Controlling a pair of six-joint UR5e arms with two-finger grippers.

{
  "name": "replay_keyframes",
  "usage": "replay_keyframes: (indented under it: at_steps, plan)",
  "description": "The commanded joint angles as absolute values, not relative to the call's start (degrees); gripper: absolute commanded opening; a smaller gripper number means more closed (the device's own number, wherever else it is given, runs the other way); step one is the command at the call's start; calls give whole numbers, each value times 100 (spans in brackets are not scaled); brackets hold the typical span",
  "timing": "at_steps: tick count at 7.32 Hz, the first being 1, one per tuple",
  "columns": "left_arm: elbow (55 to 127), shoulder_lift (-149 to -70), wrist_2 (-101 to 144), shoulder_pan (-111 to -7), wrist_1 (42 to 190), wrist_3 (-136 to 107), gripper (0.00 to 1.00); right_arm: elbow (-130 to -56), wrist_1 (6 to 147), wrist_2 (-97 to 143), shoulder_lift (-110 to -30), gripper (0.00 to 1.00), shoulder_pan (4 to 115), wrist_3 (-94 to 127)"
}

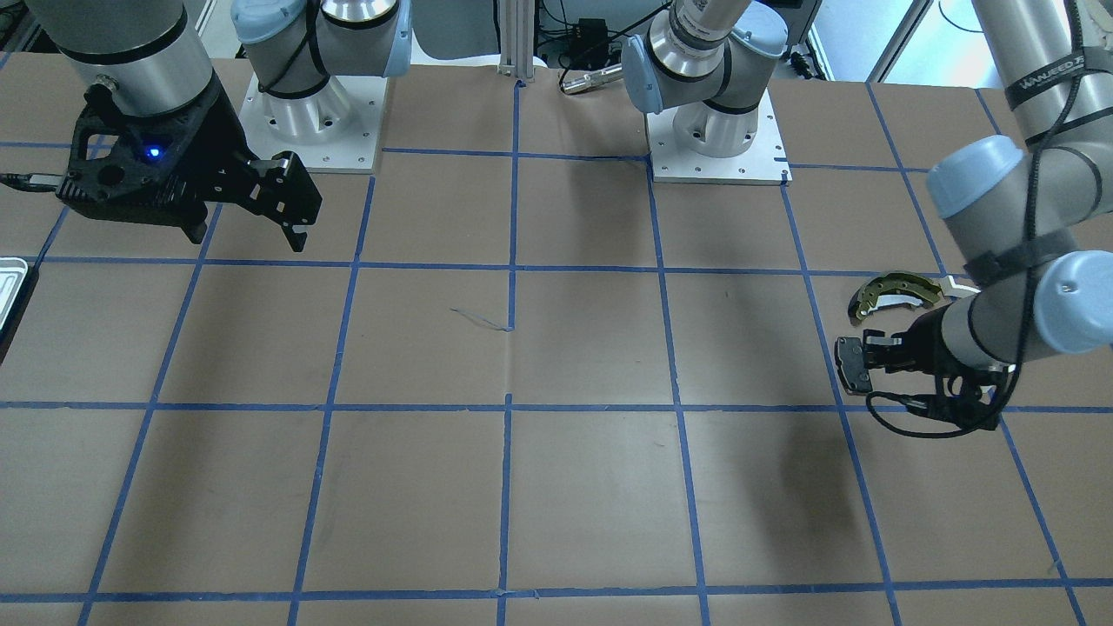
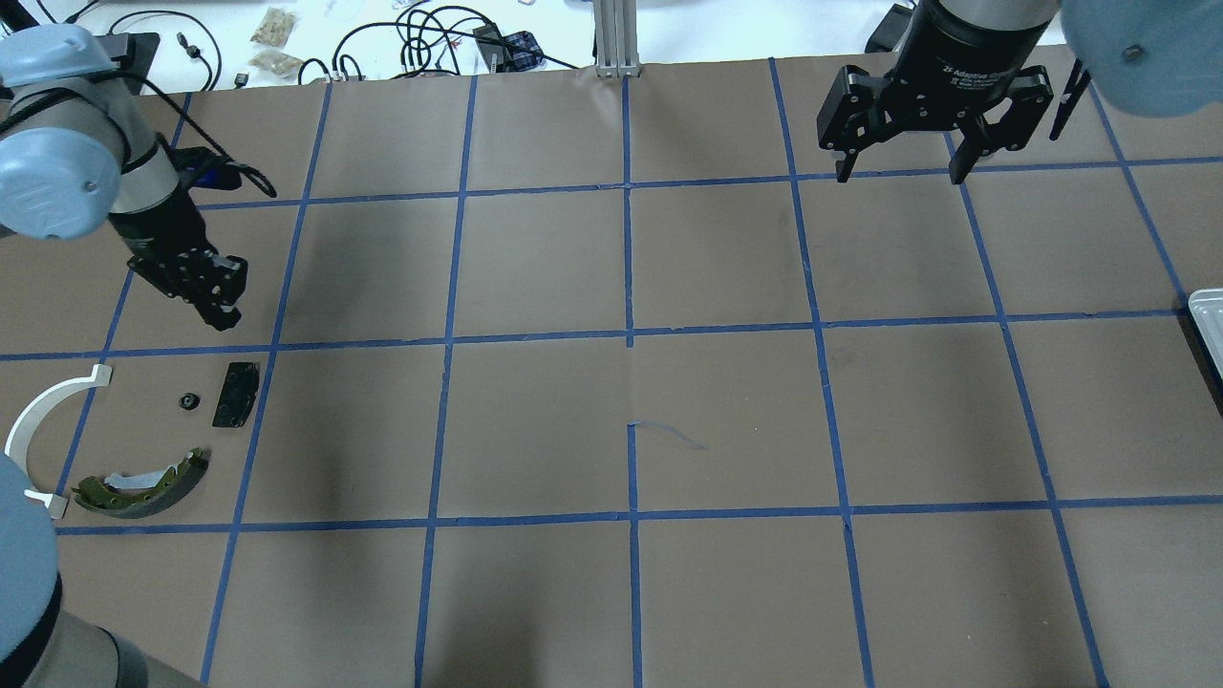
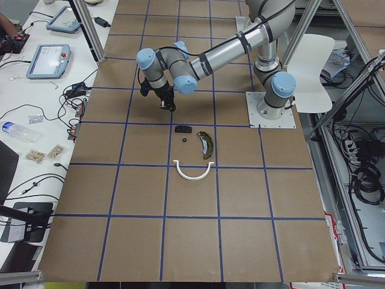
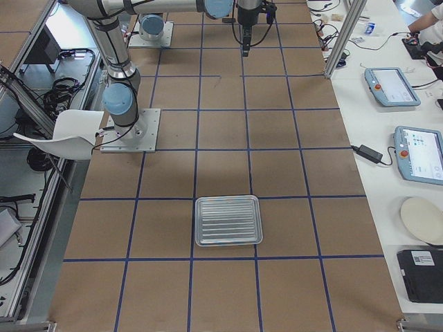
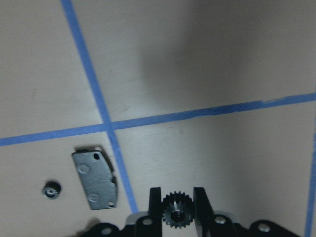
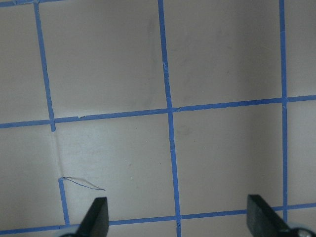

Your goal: Place bearing gear from tray to pile

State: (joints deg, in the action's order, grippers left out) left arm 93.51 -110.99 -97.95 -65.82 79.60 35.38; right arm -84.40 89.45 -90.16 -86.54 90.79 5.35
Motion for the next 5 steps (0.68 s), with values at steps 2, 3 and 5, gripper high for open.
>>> replay_keyframes:
  at_steps: [2, 3, 5]
  plan:
    - [9456, -11460, -9844, -5704, 7745, 4324, 0, -8446, 8921, -9009, -8657, 100, 9079, 536]
    - [9501, -11618, -9870, -5669, 7465, 4420, 0, -8446, 8921, -9017, -8657, 100, 9079, 527]
    - [9527, -11786, -9870, -5652, 7383, 4579, 0, -8446, 8930, -9017, -8657, 100, 9079, 536]
